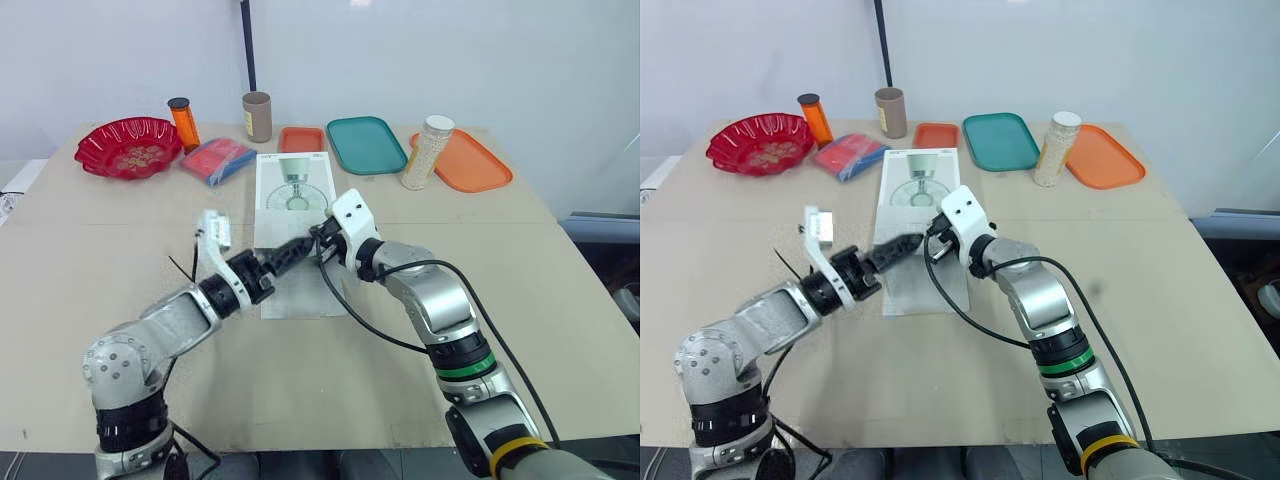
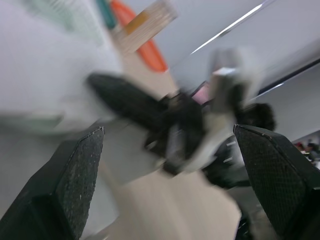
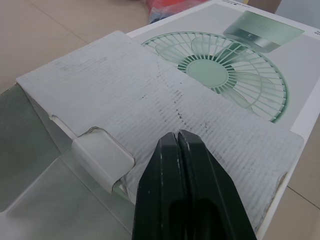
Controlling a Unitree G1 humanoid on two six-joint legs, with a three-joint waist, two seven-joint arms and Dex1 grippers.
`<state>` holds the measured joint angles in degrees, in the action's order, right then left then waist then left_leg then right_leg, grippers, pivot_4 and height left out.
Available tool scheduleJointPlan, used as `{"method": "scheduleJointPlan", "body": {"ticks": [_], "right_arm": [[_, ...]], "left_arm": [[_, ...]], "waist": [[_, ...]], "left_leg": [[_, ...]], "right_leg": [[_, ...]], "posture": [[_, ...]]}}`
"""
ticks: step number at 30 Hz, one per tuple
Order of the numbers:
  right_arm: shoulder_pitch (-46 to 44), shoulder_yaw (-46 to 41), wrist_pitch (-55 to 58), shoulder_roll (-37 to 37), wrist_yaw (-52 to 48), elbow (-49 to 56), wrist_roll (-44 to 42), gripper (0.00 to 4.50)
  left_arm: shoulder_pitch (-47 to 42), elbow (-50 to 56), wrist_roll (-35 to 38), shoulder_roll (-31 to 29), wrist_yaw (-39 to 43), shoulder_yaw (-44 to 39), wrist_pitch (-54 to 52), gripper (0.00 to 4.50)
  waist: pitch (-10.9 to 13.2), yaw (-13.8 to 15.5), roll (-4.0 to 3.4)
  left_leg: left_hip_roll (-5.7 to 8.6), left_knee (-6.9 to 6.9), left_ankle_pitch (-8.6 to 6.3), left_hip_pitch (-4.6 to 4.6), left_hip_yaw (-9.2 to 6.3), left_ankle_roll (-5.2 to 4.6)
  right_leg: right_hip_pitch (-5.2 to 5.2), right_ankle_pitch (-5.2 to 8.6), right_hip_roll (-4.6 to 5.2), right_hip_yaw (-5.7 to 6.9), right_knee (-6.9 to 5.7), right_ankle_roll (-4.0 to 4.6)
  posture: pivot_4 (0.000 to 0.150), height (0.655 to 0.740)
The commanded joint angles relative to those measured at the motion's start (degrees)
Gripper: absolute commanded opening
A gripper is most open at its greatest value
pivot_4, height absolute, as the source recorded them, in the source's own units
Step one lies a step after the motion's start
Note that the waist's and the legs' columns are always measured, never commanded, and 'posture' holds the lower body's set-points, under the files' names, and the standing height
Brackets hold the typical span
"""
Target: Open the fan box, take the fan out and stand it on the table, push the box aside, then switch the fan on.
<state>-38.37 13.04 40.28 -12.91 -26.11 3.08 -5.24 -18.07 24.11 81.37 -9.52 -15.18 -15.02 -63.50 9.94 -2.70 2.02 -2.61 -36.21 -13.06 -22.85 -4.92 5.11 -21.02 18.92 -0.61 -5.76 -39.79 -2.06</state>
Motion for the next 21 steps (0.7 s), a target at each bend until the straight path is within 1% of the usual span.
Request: {"method": "scheduleJointPlan", "body": {"ticks": [1, 5, 10, 15, 18, 21], "right_arm": [[0.9, 0.5, 1.4, 0.0, 0.2, -1.4, 0.6, 0.00], [1.1, 0.6, 1.5, -0.1, 0.2, -1.2, 0.6, 0.00], [1.3, 0.8, 1.5, -0.1, 0.0, -1.2, 0.5, 0.00], [1.2, 1.1, 0.9, -0.3, -0.4, -1.7, 0.7, 0.00], [1.0, 1.3, 0.6, -0.4, -0.7, -2.1, 0.8, 0.00], [0.9, 1.3, 0.4, -0.3, -0.7, -2.4, 0.9, 0.00]], "left_arm": [[0.6, -0.4, -6.3, -1.9, 1.3, 2.6, 3.5, 4.41], [1.0, -0.1, -8.7, -2.4, 1.3, 3.8, 5.6, 4.41], [3.1, 2.3, -7.8, -3.7, -0.9, 1.7, 7.8, 4.41], [4.7, 4.2, -4.8, -5.5, -4.6, 0.0, 9.0, 4.41], [6.1, 5.6, -3.5, -6.5, -5.9, 0.7, 8.9, 4.41], [6.1, 5.0, -4.6, -5.8, -6.3, 2.9, 9.3, 4.41]], "waist": [[0.0, 0.1, -0.05], [-0.1, 0.1, -0.10], [-0.1, 0.0, -0.11], [-0.1, 0.1, -0.09], [-0.1, 0.1, -0.10], [-0.1, 0.1, -0.10]], "left_leg": [[0.00, 0.00, 0.01, 0.00, -0.01, 0.01], [0.00, 0.01, 0.02, 0.05, 0.02, 0.03], [-0.01, 0.04, 0.01, 0.06, 0.04, 0.03], [-0.01, 0.06, 0.01, 0.03, 0.03, 0.01], [-0.02, 0.06, 0.01, 0.01, 0.02, 0.01], [-0.02, 0.11, 0.01, 0.01, 0.01, 0.02]], "right_leg": [[0.00, 0.00, 0.00, 0.01, 0.00, 0.00], [0.03, 0.00, 0.00, -0.02, 0.00, 0.01], [0.02, 0.00, 0.00, -0.05, 0.01, 0.00], [0.01, 0.01, 0.00, -0.05, 0.04, -0.01], [0.01, 0.00, 0.01, -0.03, 0.09, -0.01], [0.01, 0.00, 0.01, -0.03, 0.10, 0.00]], "posture": [[0.150, 0.7400], [0.150, 0.7400], [0.150, 0.7400], [0.150, 0.7400], [0.150, 0.7400], [0.150, 0.7400]]}}
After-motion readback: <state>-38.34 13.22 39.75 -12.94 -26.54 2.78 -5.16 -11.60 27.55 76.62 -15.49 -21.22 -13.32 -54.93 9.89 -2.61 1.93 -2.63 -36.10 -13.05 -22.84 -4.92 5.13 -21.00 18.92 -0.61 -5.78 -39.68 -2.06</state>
